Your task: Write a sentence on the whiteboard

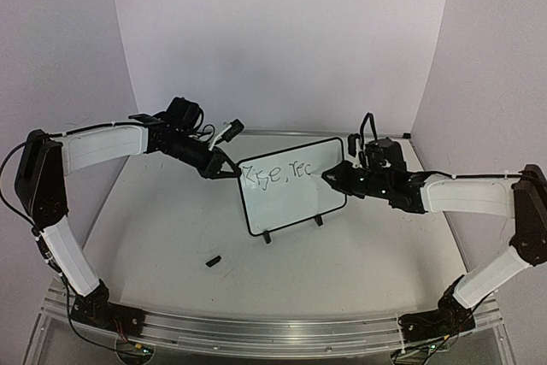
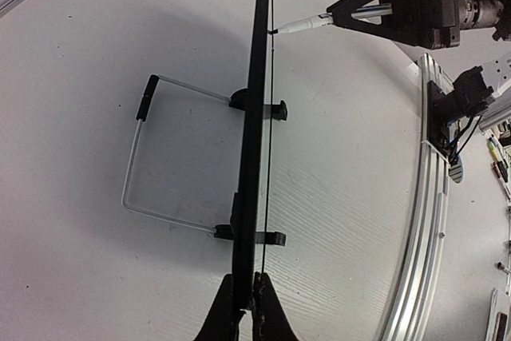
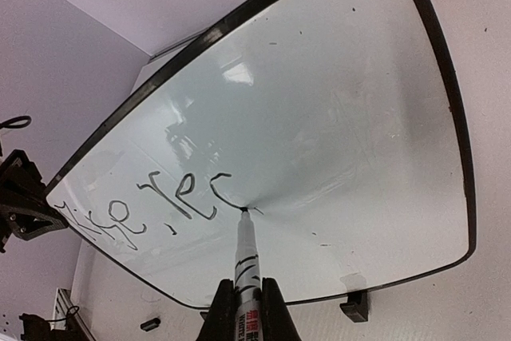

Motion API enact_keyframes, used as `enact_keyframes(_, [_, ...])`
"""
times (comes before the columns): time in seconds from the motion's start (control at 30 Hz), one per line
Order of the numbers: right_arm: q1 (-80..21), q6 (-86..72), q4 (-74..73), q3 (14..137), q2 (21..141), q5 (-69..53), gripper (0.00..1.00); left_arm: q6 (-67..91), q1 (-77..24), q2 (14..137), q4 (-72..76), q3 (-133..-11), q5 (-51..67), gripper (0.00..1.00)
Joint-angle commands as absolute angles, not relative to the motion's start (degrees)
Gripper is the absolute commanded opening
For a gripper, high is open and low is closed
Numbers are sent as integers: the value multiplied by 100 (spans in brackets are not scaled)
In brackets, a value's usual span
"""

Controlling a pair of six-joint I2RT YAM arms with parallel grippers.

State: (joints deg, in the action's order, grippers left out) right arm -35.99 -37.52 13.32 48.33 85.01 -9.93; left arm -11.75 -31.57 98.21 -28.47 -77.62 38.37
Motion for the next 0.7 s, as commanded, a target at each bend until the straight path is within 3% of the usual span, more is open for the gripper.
enact_keyframes(0.0, [-3568, -3698, 1333, 5130, 8304, -627, 0, -1496, -3278, 9976, -3352, -7761, 3428, 0])
enact_keyframes(0.67, [-3571, -3685, 1397, 5164, 8316, -618, 0, -1495, -3279, 9976, -3359, -7770, 3428, 0])
